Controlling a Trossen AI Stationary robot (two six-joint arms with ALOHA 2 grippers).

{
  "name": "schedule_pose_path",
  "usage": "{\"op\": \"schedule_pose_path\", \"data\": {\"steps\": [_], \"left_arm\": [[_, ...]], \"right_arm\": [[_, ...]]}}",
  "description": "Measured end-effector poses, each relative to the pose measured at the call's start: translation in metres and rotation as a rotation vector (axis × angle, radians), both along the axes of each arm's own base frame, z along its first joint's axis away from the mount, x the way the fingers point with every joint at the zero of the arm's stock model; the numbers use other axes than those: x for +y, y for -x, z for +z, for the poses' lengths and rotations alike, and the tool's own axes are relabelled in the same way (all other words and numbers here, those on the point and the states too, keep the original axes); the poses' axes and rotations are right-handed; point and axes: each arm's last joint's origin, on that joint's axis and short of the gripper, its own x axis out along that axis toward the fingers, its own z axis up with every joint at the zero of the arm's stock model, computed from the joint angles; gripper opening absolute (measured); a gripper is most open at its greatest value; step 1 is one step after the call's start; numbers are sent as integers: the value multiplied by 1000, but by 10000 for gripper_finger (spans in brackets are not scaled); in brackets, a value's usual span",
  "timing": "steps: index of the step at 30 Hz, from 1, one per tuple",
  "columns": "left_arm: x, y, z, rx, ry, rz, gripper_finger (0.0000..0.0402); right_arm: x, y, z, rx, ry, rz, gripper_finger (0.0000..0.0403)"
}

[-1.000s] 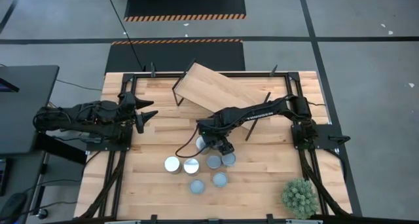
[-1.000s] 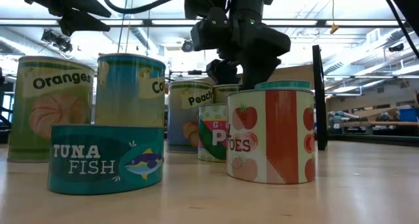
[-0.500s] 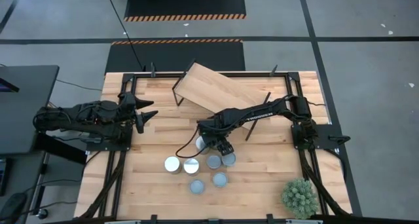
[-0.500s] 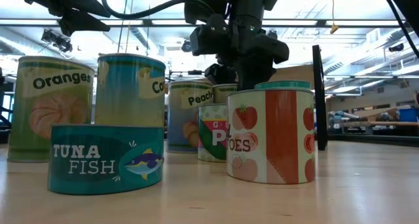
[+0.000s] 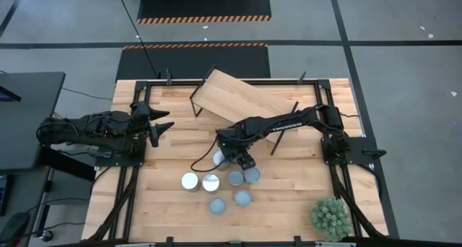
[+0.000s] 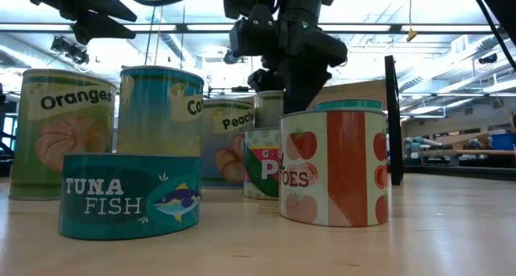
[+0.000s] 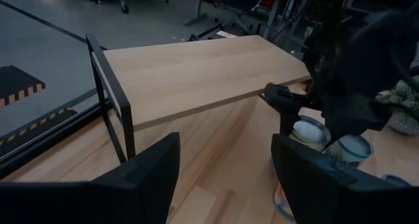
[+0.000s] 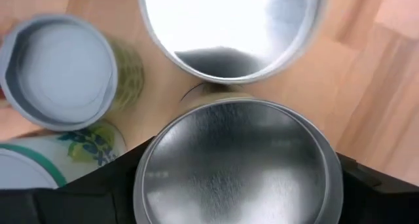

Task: Pick and place cans onto a shelf
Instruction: Put the top canned peas on the shelf

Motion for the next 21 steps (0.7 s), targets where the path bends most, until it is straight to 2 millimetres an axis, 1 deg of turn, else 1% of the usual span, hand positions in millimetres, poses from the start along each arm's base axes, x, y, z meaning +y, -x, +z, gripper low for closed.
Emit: {"op": "schedule_pose_path", "data": {"steps": [7,12,15,21], "left_arm": [[0,0,0,0,0,0,247],[0,0,0,0,0,1,247],[0,0,0,-1,2,1,247],[0,0,1,-12,1,5,247]], "right_arm": [[-10,-4,15,-27,0,-25,318],[-11,-6,28,-48,0,-26,318],[-11,-7,40,-60,0,-24,318],[-11,-6,75,-94,-3,-29,318]]}}
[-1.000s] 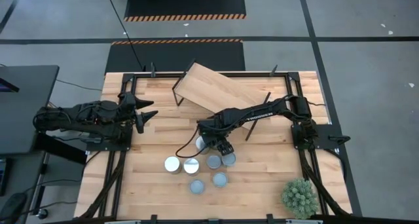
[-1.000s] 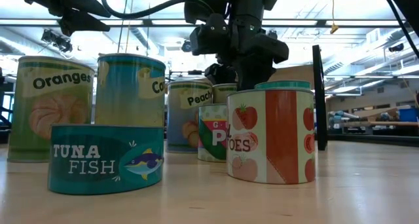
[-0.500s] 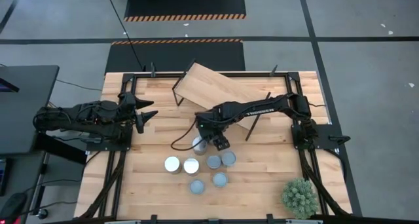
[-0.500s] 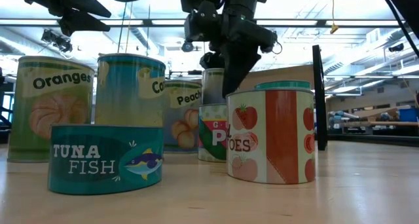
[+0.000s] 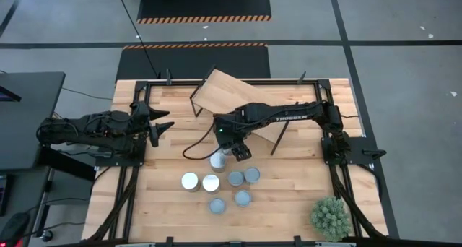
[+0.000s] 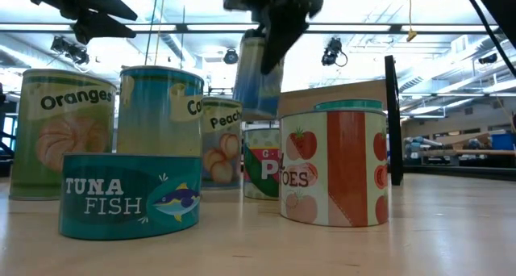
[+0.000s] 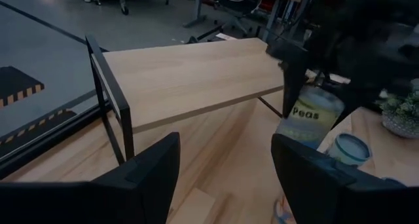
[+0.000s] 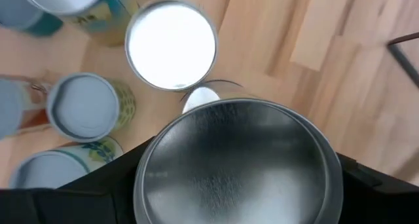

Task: Pick and place cans onto a shelf
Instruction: Put the top canned peas on the shelf

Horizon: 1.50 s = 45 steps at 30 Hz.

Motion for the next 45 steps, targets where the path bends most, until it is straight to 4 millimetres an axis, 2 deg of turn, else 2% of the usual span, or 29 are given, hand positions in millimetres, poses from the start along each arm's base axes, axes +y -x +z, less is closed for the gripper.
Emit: {"op": "schedule_pose_path", "data": {"steps": [17,26,32,35,38,45], "left_arm": [[1,0,0,-4,-6,22,247],[1,0,0,-4,-6,22,247],[1,0,0,-4,-6,22,247],[1,0,0,-4,-6,21,247],[1,0,0,-4,-6,22,247],[1,0,0,-4,-6,21,247]], "right_arm": [[-24,21,64,5,-95,-301,318],[-62,47,82,81,-148,-553,318],[-90,71,104,15,-175,-682,318],[-100,87,103,40,-172,-726,318],[-109,105,93,79,-172,-773,318],[-122,149,79,56,-217,-949,318]]}}
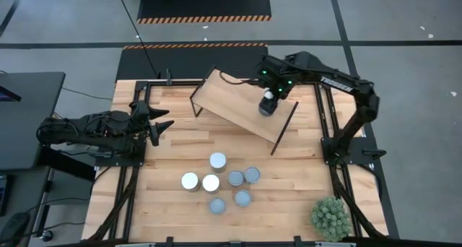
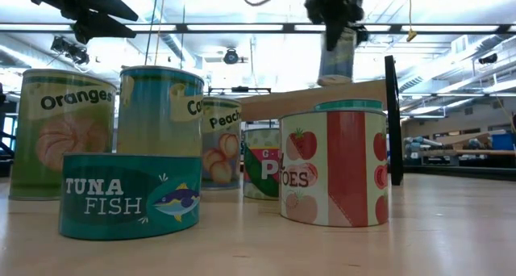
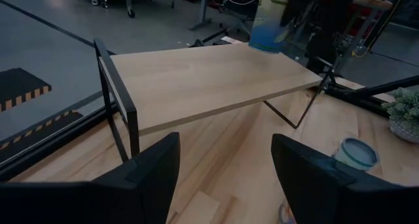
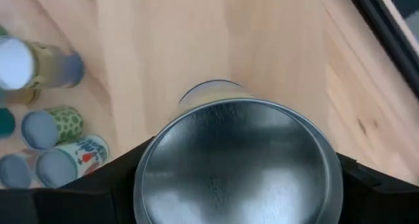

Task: Pick and place cans onto a shelf
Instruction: Put the top canned peas on the shelf

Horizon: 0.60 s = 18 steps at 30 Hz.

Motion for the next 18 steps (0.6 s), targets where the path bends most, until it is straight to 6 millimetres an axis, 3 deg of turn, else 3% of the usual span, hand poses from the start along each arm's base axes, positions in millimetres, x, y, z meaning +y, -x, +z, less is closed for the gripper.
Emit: {"op": "schedule_pose_path", "data": {"steps": [7,18], "left_arm": [[0,0,0,0,0,0,247],[0,0,0,0,0,0,247]], "right_arm": [[-6,27,-16,77,-28,-173,318],[-25,36,-25,81,-86,-396,318]]}}
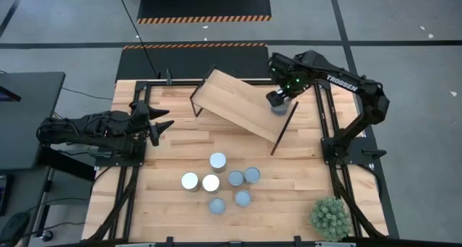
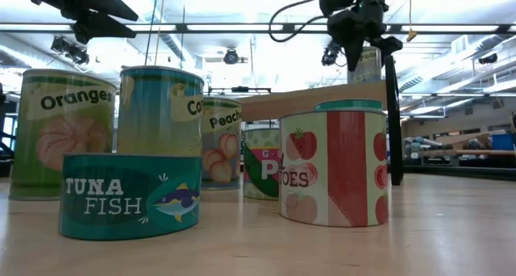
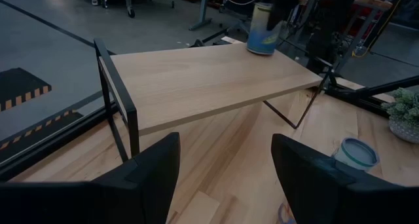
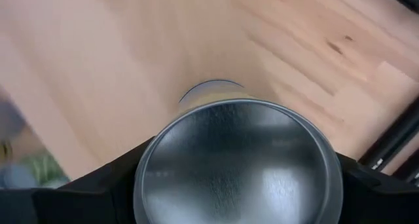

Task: Pick and place cans onto a shelf
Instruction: Put the top canned peas on the shelf

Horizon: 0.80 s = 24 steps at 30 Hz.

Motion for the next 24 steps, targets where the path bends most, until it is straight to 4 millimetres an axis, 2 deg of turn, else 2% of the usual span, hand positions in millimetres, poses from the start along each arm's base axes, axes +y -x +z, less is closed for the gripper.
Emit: {"op": "schedule_pose_path", "data": {"steps": [9,24], "left_arm": [[0,0,0,-3,6,2,247],[0,0,0,0,0,0,247]], "right_arm": [[-6,4,-1,34,43,-70,321],[8,1,-2,94,40,-84,323]]}}
